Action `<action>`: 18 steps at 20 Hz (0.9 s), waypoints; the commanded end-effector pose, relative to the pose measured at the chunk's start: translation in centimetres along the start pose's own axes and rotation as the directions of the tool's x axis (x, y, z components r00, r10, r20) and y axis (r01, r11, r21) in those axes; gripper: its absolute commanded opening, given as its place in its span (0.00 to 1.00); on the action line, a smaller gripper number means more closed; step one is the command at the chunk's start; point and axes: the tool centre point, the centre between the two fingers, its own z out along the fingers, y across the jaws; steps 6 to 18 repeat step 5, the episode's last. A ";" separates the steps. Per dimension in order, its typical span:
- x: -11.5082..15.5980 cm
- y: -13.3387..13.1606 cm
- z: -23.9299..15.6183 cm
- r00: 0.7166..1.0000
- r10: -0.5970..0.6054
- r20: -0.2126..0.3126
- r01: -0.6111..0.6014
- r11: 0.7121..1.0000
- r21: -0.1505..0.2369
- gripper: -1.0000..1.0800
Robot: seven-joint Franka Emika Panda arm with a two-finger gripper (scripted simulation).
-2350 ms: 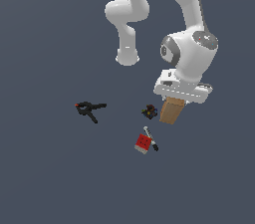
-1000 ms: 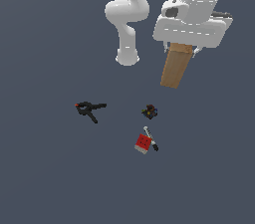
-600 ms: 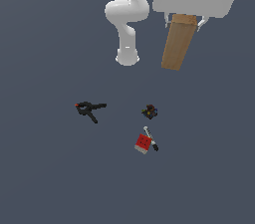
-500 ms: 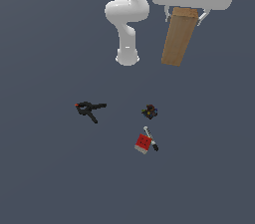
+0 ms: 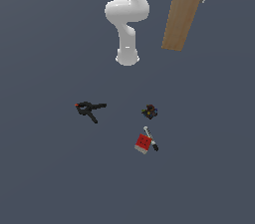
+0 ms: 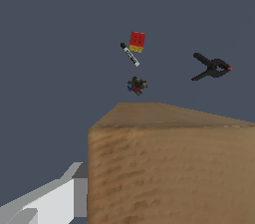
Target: Pick up a designated object from a clutter of objects.
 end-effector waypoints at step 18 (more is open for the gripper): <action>-0.1 0.1 -1.3 1.000 0.000 -0.006 0.000 1.000 0.004 0.00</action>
